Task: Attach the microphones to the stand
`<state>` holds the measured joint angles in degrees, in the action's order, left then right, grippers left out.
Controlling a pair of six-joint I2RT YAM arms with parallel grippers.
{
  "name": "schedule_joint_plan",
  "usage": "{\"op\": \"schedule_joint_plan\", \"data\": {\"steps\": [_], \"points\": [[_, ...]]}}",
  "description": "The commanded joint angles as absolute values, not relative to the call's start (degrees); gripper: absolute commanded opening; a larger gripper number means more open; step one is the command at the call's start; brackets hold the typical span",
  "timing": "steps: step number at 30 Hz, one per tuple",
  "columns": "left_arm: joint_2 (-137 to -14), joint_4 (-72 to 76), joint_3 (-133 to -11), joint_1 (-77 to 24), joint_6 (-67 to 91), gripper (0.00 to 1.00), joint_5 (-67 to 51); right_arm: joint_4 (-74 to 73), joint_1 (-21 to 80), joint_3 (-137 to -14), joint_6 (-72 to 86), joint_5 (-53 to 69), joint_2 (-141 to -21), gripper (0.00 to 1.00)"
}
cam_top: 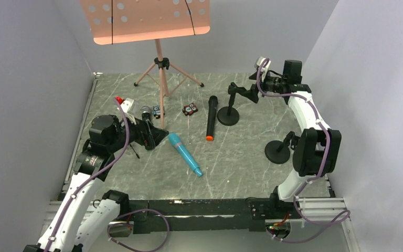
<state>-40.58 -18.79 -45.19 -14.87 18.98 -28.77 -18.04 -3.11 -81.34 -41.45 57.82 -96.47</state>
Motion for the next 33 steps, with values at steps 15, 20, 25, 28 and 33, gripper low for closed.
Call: {"op": "schedule_joint_plan", "data": {"steps": [15,20,25,28,33], "points": [[-39.5,-18.4,-44.4,-15.1,19.1,0.99,-28.8,-32.2,-0.3,-91.5,-56.3,59.6,-102.4,0.39],[-39.7,-18.4,-44.8,-15.1,19.2,0.99,-29.0,-33.6,-0.2,-91.6,-57.0,60.5,-101.5,0.20],[-39.4,-18.1,-45.2,-15.1,18.6,0.99,-31.2,-36.1,-0.3,-91.3,-56.5,63.7,-97.7,0.16],[-39.1,-17.3,-45.5,-15.8,16.9,0.99,-32.8,-41.1,-0.3,-90.2,-58.0,67.0,-94.3,0.16],[-39.4,-16.3,-46.6,-18.3,13.0,0.99,-34.0,-49.2,1.9,-84.7,-61.7,70.1,-86.3,0.15]]}}
